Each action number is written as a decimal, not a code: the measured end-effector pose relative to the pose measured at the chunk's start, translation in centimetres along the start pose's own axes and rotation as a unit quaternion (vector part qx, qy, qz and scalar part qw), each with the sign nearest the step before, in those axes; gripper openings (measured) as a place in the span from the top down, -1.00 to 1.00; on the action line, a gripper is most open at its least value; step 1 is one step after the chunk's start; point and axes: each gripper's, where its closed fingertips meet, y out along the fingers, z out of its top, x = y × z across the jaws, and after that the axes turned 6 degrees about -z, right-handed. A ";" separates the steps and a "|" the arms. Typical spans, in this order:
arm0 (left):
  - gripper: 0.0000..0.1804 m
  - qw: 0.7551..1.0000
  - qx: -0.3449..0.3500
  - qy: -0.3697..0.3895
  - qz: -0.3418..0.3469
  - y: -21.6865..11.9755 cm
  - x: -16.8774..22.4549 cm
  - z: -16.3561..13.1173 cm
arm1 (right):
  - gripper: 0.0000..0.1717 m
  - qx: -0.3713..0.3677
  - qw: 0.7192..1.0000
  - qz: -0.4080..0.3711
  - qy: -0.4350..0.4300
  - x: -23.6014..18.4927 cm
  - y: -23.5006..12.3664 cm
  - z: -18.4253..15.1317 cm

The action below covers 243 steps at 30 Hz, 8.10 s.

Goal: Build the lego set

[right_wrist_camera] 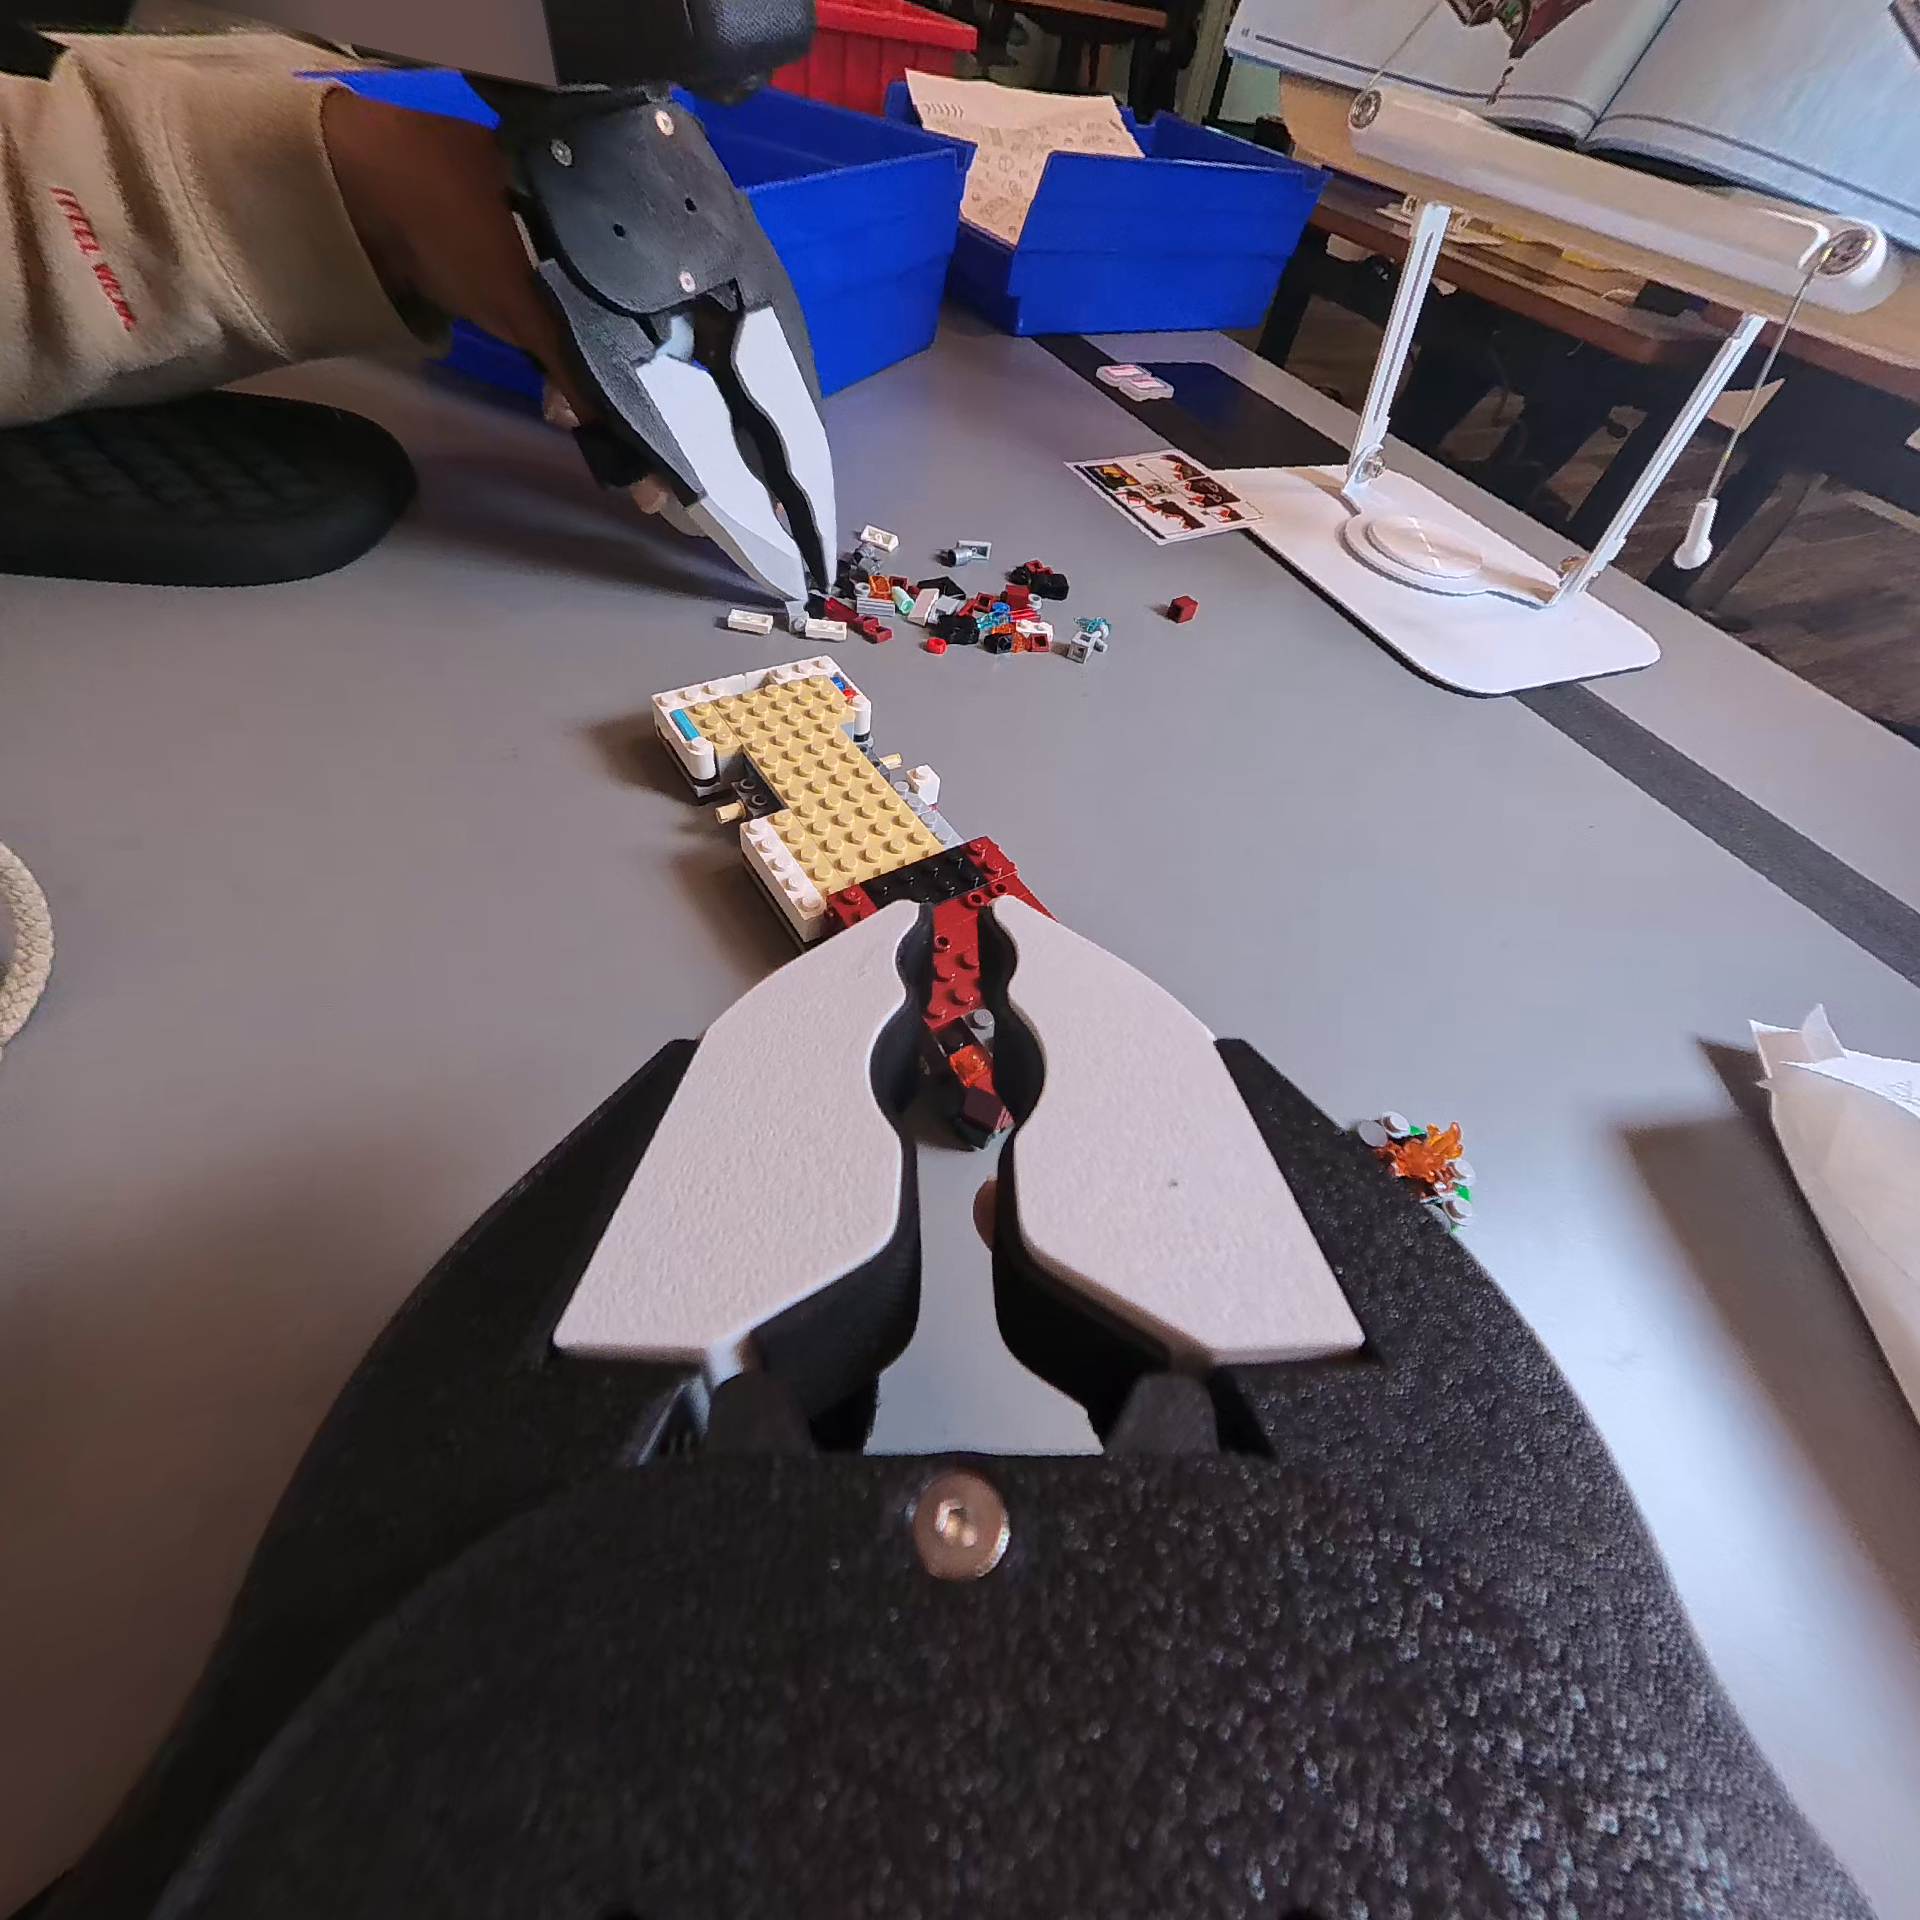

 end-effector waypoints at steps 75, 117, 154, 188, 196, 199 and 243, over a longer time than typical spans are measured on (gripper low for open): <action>0.96 0.844 0.482 -0.077 0.220 -15.2 -3.9 8.7 | 0.63 0.072 0.986 -0.146 -0.032 3.1 2.4 4.5; 0.81 0.998 0.013 -0.056 -0.016 3.2 -1.2 4.2 | 0.84 0.092 0.979 -0.182 0.023 6.6 -0.8 3.6; 0.92 0.655 0.398 -0.315 -0.559 -8.0 12.0 17.1 | 0.90 0.151 0.974 -0.064 -0.155 -5.0 3.5 10.3; 0.68 0.933 0.325 -0.069 -0.138 -4.6 6.9 9.1 | 0.91 -0.461 0.860 0.162 -0.144 1.3 -3.2 -9.6; 0.68 0.944 0.308 -0.046 -0.106 -3.9 6.3 8.5 | 0.86 -0.474 0.856 0.163 -0.127 1.6 -3.0 -9.6; 0.68 0.946 0.304 -0.046 -0.105 -3.7 6.2 8.3 | 0.80 -0.476 0.856 0.167 -0.117 1.5 -3.1 -9.6; 1.00 0.993 0.083 -0.075 0.047 -0.4 -0.6 -0.2 | 0.81 -0.047 0.996 0.081 -0.016 0.1 4.3 2.6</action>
